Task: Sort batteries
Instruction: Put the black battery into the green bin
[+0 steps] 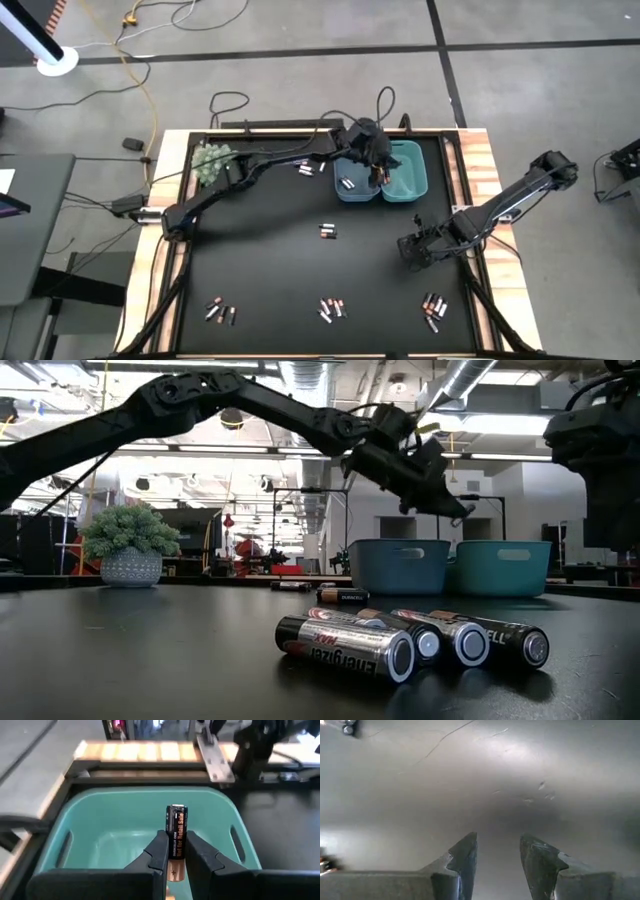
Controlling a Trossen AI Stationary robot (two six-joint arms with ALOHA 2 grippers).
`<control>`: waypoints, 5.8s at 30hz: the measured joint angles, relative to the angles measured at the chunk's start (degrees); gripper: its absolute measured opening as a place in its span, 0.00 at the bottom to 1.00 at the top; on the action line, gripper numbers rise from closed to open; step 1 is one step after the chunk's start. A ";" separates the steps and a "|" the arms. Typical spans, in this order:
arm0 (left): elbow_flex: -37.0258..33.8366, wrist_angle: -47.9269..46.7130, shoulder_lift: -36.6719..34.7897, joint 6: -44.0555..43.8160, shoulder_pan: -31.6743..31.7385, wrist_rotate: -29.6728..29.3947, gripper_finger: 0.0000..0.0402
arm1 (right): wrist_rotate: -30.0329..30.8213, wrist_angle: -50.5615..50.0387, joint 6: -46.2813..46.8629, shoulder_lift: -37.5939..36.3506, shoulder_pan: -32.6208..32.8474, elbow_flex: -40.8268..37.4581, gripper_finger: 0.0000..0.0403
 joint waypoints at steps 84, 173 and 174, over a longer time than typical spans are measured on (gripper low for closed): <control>0.35 -42.55 -15.82 4.83 17.64 -1.12 0.27 | 0.00 1.56 0.23 0.93 -2.81 0.11 0.41; -78.82 17.41 -37.80 21.07 21.51 -6.65 0.40 | 0.00 3.18 -0.63 0.93 -5.01 0.04 0.41; -78.77 17.81 -37.38 21.31 21.51 -6.37 0.40 | 0.00 3.18 -0.63 0.91 -5.01 0.04 0.41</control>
